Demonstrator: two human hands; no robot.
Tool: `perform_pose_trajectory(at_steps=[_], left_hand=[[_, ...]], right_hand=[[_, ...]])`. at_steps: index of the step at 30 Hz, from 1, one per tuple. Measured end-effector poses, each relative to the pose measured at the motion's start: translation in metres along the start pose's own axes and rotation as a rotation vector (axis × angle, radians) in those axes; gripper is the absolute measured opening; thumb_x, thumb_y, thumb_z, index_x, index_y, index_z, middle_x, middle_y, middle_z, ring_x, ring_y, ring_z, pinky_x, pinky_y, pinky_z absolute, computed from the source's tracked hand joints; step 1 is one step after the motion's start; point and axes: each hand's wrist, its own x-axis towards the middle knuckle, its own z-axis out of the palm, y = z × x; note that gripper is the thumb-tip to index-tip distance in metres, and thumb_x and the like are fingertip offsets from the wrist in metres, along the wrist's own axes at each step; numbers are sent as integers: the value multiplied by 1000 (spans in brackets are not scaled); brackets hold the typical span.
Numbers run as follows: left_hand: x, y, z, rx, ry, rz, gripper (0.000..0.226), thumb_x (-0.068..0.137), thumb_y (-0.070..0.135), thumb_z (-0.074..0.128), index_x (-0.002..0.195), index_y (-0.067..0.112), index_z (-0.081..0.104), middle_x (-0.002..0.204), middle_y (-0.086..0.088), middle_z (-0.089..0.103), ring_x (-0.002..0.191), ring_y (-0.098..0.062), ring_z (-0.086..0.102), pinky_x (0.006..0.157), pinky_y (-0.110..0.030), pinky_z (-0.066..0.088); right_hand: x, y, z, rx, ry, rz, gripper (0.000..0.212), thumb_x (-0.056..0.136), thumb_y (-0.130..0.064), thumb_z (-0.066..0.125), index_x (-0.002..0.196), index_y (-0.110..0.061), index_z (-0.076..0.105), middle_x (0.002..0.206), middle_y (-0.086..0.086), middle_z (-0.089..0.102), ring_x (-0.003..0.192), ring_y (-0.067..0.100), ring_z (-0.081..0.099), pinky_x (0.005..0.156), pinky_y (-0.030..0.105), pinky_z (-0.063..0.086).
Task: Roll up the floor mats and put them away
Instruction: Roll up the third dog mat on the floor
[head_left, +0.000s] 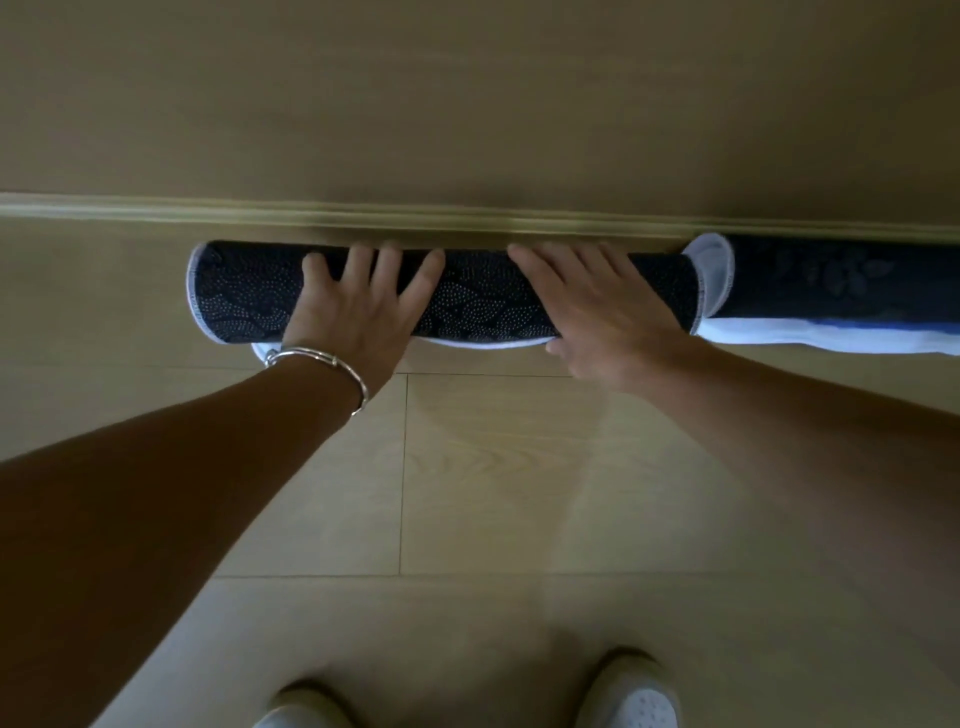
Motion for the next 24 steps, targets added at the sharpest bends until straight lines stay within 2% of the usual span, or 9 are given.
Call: perform_pose_trajectory(at_steps=[7,11,15,18,21,24], left_hand=[[35,18,11,-21,-9,-7,71,98,32,38,145,17,-12,128,-15,34,108,-30,41,84,-46,41],[54,33,10,-37,-40,17,73,96,22,36,145,18,-18,134,-15,28,117,-31,36,92,-49,38],[69,46,11,-47,-183,-63,79,97,23,36,143,19,-29,153,-17,2,140,-34,11,107,-57,23],[66,38,-4,-110,-269,-78,93,95,35,49,142,19,-30,156,-15,-8,143,-35,0,110,-59,15],[44,20,-35,-145,-295,2,102,89,45,56,144,19,-26,156,-15,-5,144,-34,-1,111,-56,14],[21,-1,-81,-224,-351,111,92,91,45,52,148,20,-15,155,-14,8,143,-31,11,112,-51,20]], right_hand=[[17,33,18,-17,5,31,92,80,-25,73,150,-18,14,144,4,32,128,27,35,108,39,23],[15,46,31,-45,-5,90,93,80,-25,73,151,-17,13,146,6,31,130,29,33,110,42,21],[20,44,35,-39,-96,186,101,83,-33,70,152,-20,-3,156,7,11,143,32,11,116,49,10],[12,35,19,-16,-169,268,109,82,-39,70,150,-16,-13,159,9,-2,146,34,-1,117,49,7],[-12,23,-10,36,-191,246,101,84,-39,67,151,-12,-3,156,12,8,144,33,6,116,47,12],[-39,13,-51,110,-247,199,73,89,-33,61,146,-10,22,142,14,33,133,31,27,109,42,26]])
